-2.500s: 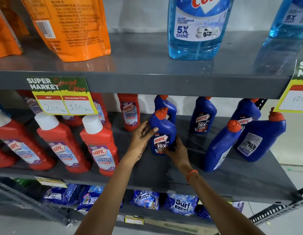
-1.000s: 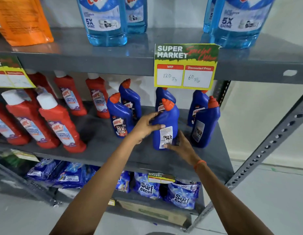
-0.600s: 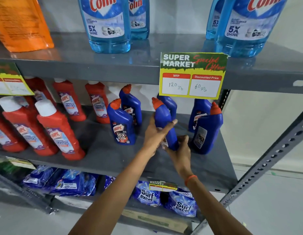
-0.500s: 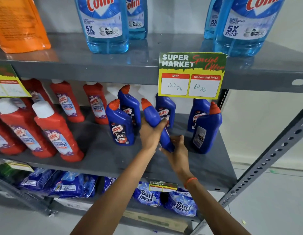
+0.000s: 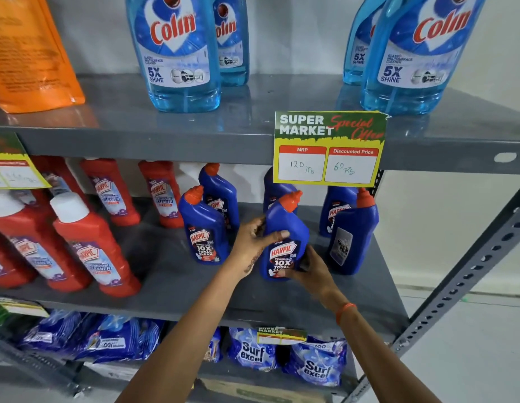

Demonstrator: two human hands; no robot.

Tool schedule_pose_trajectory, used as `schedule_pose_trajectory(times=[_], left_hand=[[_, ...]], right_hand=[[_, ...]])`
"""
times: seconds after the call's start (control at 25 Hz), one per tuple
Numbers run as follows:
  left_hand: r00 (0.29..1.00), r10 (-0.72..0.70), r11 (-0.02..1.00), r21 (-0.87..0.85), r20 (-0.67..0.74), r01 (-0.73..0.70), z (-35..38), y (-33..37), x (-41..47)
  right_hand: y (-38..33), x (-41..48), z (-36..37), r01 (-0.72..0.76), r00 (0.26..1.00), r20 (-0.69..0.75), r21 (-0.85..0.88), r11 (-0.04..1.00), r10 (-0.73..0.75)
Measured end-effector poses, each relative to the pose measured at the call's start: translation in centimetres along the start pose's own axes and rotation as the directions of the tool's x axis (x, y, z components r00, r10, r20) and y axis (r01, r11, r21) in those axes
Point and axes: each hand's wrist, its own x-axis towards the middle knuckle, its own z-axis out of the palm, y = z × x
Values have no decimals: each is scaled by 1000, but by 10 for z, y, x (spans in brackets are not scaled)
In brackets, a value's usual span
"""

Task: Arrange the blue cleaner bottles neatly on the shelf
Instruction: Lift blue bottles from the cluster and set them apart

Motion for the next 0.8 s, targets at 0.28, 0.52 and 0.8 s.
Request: schedule_pose_trajectory(times=[0.28,0.52,0.8], left_hand=[[998,-39,999,-1,49,40,-18,-15,-7],[998,-60,986,155,32,54,-14,-12,-16],[833,548,527,739,84,-420,35,22,-33]], right_hand=[[12,-12,16,16,990,-134,-129,991,-34],[4,-17,18,9,989,-141,-175,984,-35],[-23,-54,-11,315,650,-578,-386,867,-494]])
